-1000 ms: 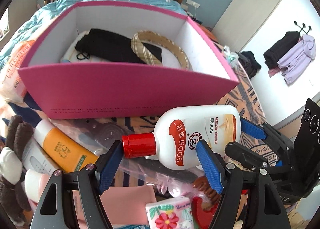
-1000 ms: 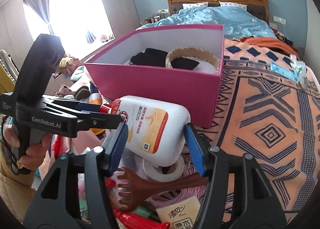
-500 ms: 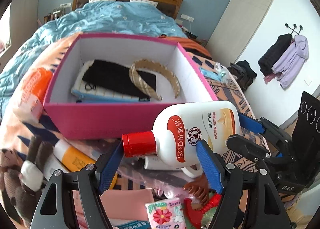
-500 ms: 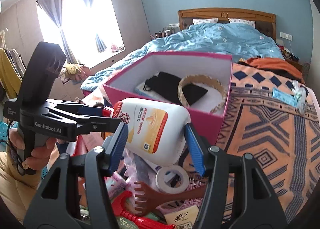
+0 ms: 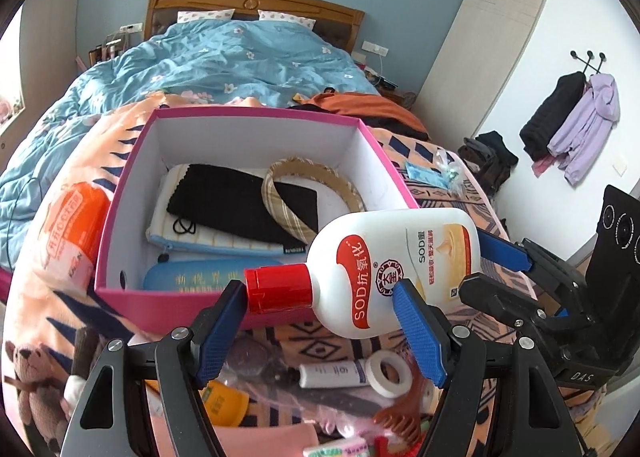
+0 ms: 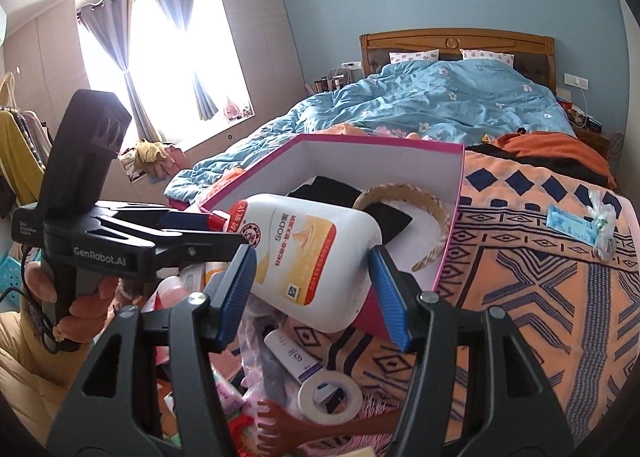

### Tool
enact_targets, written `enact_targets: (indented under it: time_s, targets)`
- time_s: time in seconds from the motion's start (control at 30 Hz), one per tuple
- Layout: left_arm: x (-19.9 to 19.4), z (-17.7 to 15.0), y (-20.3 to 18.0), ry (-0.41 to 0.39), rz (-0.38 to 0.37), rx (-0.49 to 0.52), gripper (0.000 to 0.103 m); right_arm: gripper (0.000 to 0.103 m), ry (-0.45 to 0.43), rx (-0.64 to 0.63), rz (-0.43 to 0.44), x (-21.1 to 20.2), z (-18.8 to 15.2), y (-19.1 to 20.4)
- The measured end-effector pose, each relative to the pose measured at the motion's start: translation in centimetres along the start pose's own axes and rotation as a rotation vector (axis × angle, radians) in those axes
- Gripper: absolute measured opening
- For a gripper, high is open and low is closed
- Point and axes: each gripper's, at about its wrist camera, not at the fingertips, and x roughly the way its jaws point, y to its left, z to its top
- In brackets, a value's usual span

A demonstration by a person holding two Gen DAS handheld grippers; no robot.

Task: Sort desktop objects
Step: 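Lift the lotion bottle with the right gripper out of the pile, then carry the lotion bottle with the right gripper over the pink box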

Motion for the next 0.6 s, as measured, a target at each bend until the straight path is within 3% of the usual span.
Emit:
enact_targets:
  time_s: [0.6]
  targets:
    - [2.9, 2.7, 0.7, 0.015, 0.002, -0.014, 0.076, 0.061, 0.009, 0.046, 0.003, 2.7, 2.4, -3.2]
